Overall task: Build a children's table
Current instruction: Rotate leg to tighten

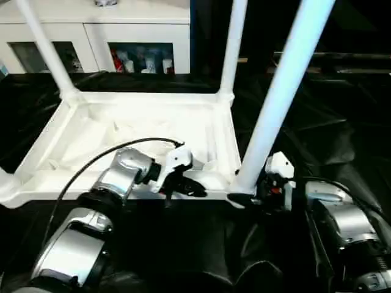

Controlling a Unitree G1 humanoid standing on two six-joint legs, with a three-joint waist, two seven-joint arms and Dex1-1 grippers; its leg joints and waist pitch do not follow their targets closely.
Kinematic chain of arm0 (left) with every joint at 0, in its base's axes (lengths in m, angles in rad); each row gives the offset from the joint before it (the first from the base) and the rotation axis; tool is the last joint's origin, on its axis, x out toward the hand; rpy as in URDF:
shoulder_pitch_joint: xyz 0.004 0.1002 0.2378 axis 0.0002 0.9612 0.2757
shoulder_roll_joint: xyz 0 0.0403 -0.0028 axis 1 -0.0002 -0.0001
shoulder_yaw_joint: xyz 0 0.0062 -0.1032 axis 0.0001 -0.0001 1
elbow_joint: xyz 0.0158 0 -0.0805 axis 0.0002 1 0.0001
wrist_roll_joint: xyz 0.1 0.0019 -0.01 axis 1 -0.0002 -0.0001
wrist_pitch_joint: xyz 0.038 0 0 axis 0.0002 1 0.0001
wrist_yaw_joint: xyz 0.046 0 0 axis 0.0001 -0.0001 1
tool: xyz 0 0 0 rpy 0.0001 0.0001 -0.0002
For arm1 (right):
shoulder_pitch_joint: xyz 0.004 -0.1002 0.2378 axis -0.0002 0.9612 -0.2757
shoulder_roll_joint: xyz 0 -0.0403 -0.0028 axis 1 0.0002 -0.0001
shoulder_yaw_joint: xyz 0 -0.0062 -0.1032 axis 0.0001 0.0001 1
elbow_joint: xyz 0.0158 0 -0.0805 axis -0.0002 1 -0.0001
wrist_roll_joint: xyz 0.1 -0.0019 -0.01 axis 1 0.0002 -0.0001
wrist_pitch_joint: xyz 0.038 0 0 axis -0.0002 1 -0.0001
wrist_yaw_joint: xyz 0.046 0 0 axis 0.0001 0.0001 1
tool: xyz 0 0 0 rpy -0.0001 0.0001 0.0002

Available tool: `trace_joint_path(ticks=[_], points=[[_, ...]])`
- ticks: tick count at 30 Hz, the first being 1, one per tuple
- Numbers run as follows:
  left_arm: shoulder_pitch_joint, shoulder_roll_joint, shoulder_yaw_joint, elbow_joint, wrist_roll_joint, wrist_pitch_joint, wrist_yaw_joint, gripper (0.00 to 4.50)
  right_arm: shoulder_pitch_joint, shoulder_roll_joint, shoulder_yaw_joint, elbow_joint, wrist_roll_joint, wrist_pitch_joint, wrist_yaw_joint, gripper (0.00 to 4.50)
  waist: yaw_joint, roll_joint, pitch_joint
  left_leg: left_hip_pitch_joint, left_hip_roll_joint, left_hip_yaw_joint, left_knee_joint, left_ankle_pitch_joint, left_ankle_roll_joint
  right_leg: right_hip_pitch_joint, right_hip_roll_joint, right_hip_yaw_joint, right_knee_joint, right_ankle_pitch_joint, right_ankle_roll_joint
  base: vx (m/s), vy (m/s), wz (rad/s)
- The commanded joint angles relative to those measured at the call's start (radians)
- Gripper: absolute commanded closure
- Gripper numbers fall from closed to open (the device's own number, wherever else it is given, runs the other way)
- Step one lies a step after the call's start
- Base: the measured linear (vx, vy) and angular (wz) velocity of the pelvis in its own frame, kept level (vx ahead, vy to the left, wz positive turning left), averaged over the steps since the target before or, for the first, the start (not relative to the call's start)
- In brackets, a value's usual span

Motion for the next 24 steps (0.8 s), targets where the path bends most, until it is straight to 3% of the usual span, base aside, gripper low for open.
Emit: trace_joint_path(ticks=[1,11,13,16,20,21,24], points=[[-0.007,0.007,0.004,-0.033,-0.023,-0.005,-0.029,4.50,0.005,-0.011,0.003,0.009,0.002,0.011,-0.001,1.09,0.000,-0.009,-0.063,0.028,0.119,-0.060,-0.079,-0.196,0.043,0.033,-0.116,0.062,-0.071,-0.140,-0.266,0.000,0.000,0.00],[-0.001,-0.012,0.007,-0.042,-0.030,-0.001,-0.004,4.50,0.028,0.016,0.012,-0.009,0.002,0.019,-0.017,1.73,0.002,-0.011,-0.064,0.027,0.117,-0.059,-0.075,-0.177,0.049,0.034,-0.117,0.062,-0.071,-0.132,-0.263,0.000,0.000,0.00],[-0.008,-0.043,0.016,-0.015,-0.010,-0.007,0.103,4.50,0.022,0.058,-0.005,0.050,-0.045,-0.009,-0.162,1.76,0.000,-0.010,-0.064,0.028,0.117,-0.061,-0.076,-0.180,0.040,0.031,-0.119,0.062,-0.073,-0.140,-0.264,0.000,0.000,0.00],[-0.022,-0.073,0.023,0.021,0.012,-0.009,0.209,4.50,0.010,0.094,-0.023,0.099,-0.079,-0.019,-0.287,1.78,-0.014,-0.011,-0.058,0.031,0.114,-0.064,-0.081,-0.235,0.008,0.029,-0.118,0.064,-0.085,-0.230,-0.249,0.000,0.000,0.00],[-0.062,-0.172,0.045,0.092,0.020,0.006,0.391,4.50,-0.026,0.195,-0.065,0.177,-0.097,0.036,-0.524,1.79,-0.023,-0.014,-0.057,0.038,0.111,-0.068,-0.083,-0.271,-0.020,0.025,-0.118,0.066,-0.092,-0.292,-0.232,0.000,0.000,0.00],[-0.073,-0.195,0.048,0.106,0.021,0.012,0.425,4.50,-0.038,0.219,-0.073,0.194,-0.102,0.041,-0.578,1.80,-0.024,-0.008,-0.057,0.038,0.111,-0.069,-0.084,-0.277,-0.021,0.024,-0.120,0.068,-0.095,-0.298,-0.227,0.000,0.000,0.00],[-0.100,-0.254,0.051,0.136,0.020,0.030,0.504,4.50,-0.063,0.277,-0.072,0.226,-0.118,0.044,-0.670,1.80,-0.023,-0.010,-0.057,0.040,0.110,-0.068,-0.083,-0.275,-0.022,0.024,-0.120,0.069,-0.098,-0.295,-0.217,0.000,0.000,0.00]])
